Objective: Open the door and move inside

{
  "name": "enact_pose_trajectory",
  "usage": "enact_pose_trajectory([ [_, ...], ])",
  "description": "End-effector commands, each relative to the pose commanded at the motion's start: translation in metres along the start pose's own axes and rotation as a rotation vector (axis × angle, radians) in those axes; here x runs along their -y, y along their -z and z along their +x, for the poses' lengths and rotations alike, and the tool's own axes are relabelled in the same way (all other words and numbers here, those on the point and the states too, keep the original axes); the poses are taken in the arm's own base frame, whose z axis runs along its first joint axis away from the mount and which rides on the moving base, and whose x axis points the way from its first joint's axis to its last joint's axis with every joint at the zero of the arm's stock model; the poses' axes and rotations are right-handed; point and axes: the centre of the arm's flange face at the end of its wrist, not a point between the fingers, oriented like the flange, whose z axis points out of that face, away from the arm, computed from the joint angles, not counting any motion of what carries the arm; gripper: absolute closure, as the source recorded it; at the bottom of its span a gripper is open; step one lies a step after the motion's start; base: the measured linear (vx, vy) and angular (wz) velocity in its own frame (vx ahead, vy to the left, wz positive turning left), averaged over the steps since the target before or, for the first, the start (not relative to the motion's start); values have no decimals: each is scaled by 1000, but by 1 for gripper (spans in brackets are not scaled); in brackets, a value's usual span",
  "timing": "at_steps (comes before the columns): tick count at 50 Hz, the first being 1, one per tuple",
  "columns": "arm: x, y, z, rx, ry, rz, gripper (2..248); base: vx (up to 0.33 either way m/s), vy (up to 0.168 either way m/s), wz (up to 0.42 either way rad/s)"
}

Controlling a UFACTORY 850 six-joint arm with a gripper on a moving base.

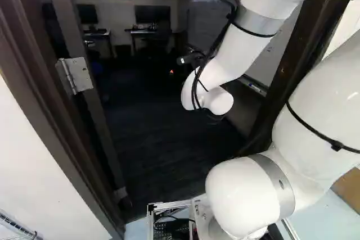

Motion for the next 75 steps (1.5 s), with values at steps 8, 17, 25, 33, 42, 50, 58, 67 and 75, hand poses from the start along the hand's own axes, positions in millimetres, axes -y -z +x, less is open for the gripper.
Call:
enact_pose_trajectory([
  [8,0,0,0,0,0,0,3,64,-3,139],
  [17,0,0,0,0,0,0,3,99,1,104],
  [25,0,0,0,0,0,0,3,128,3,7],
  [33,0,0,0,0,0,0,3,149,2,23],
  [42,0,0,0,0,0,0,3,145,-37,0],
  [50,0,0,0,0,0,0,3,142,-37,1],
  [58,0,0,0,0,0,0,3,140,-34,1],
  [67,0,0,0,0,0,0,3,142,-34,4],
  [75,0,0,0,0,0,0,3,131,-5,112],
])
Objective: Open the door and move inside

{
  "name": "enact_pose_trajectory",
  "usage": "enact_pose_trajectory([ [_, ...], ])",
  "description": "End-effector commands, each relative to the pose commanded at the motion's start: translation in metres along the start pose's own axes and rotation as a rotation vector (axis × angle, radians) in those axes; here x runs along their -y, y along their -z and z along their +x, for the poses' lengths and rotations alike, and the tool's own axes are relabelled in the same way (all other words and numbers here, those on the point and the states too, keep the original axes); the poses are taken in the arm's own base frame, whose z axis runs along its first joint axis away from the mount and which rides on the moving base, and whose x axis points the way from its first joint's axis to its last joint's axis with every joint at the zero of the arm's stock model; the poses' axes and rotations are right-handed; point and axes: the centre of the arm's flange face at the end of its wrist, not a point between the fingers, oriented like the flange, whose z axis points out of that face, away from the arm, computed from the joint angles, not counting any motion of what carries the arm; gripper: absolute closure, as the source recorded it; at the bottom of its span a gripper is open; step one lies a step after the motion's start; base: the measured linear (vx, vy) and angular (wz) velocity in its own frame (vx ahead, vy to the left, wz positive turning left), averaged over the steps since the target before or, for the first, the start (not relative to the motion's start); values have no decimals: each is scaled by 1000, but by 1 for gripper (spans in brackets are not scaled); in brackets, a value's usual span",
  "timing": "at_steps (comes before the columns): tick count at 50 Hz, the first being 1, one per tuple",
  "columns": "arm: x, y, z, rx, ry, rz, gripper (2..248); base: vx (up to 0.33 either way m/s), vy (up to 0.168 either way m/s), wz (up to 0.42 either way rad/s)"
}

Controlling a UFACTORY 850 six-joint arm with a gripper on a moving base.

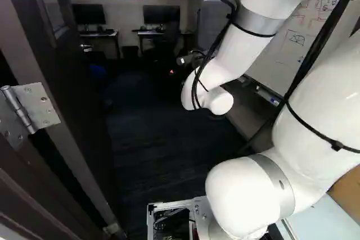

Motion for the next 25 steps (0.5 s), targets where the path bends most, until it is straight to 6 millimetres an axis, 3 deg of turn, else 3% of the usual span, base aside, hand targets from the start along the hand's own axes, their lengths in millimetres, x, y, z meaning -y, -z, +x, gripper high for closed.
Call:
enact_pose_trajectory([
  [25,0,0,0,0,0,0,3,130,29,147],
])
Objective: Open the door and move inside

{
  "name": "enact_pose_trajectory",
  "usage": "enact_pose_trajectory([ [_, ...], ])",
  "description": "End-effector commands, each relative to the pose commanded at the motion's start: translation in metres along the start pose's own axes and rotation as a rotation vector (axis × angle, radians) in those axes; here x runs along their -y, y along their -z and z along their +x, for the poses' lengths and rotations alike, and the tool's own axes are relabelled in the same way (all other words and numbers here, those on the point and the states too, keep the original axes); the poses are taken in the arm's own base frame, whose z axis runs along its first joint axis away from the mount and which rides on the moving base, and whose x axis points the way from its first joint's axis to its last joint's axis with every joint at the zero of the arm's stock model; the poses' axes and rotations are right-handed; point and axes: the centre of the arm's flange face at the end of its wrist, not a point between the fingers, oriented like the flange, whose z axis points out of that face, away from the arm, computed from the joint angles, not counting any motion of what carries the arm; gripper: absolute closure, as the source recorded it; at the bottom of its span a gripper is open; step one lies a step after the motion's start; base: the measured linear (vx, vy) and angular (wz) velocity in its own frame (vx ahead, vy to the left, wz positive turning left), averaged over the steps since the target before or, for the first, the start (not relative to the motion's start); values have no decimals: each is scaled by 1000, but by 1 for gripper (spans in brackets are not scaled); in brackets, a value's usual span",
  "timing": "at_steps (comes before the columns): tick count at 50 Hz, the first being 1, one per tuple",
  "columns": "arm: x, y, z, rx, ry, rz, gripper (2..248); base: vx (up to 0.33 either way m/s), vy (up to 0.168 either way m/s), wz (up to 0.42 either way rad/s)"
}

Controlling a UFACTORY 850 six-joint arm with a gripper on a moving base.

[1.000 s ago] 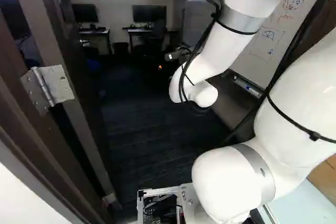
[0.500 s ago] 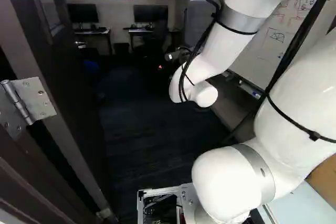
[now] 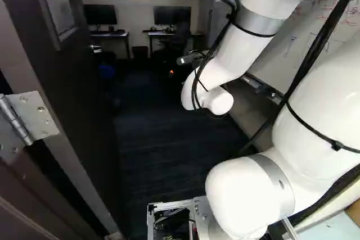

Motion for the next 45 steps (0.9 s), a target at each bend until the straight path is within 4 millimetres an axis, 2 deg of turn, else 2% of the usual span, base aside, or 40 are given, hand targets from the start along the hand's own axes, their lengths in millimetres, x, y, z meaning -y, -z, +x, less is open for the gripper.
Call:
enact_pose_trajectory([
  [20,0,0,0,0,0,0,3,108,17,68],
  [45,0,0,0,0,0,0,3,176,7,10],
])
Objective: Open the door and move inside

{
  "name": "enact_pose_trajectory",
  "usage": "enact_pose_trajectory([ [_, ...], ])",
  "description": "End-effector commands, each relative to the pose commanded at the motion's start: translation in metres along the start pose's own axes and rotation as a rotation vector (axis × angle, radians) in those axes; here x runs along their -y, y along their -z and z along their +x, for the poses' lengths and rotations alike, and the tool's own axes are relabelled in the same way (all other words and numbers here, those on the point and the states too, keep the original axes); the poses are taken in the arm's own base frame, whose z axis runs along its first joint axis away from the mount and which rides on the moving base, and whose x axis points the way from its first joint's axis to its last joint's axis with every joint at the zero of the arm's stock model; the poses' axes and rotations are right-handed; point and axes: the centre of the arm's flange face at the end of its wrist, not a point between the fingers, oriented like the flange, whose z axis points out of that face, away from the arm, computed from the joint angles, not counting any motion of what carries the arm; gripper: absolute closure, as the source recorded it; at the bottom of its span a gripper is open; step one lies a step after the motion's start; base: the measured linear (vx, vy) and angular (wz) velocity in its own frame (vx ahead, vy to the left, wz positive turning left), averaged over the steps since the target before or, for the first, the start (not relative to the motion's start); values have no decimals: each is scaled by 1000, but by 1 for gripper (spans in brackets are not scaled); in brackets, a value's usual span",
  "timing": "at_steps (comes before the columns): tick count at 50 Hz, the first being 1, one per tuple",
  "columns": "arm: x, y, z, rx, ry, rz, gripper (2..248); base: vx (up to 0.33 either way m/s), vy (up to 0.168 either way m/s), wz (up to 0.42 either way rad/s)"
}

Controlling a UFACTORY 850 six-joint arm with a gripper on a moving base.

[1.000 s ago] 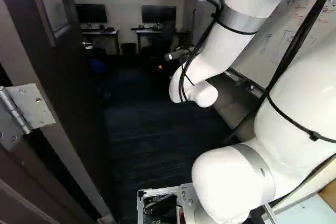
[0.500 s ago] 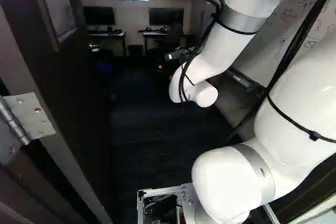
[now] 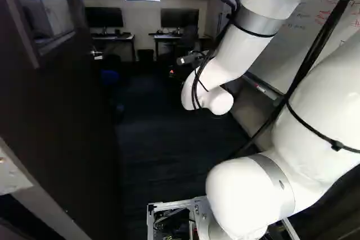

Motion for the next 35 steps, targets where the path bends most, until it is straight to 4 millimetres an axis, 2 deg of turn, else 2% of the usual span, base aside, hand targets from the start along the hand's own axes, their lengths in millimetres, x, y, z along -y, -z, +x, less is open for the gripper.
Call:
enact_pose_trajectory([
  [35,0,0,0,0,0,0,3,182,8,10],
])
